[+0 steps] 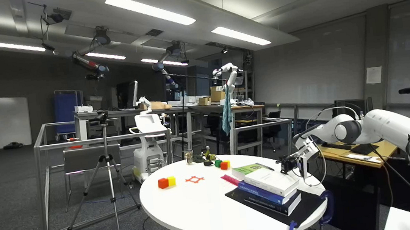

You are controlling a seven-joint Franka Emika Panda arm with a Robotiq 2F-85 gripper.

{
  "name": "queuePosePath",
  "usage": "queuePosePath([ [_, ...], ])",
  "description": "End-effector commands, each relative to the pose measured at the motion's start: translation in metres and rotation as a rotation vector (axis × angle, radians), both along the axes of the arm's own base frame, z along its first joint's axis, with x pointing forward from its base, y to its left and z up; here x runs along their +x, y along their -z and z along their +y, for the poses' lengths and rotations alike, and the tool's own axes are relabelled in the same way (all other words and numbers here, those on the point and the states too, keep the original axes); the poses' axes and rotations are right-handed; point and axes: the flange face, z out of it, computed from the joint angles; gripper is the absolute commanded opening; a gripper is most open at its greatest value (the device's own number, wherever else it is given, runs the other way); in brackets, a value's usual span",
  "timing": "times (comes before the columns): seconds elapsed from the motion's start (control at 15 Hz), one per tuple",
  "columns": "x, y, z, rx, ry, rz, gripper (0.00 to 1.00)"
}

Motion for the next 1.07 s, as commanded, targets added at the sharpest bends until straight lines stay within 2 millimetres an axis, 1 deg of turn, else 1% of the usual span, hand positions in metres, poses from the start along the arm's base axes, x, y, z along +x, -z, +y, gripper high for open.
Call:
queuePosePath([
  [0.0, 0.005, -0.006, -0.005, 0.042, 0.007, -0.041, 1.0],
  [1.0, 0.009, 0.002, 0.006, 0.082, -0.03, -0.081, 1.0],
])
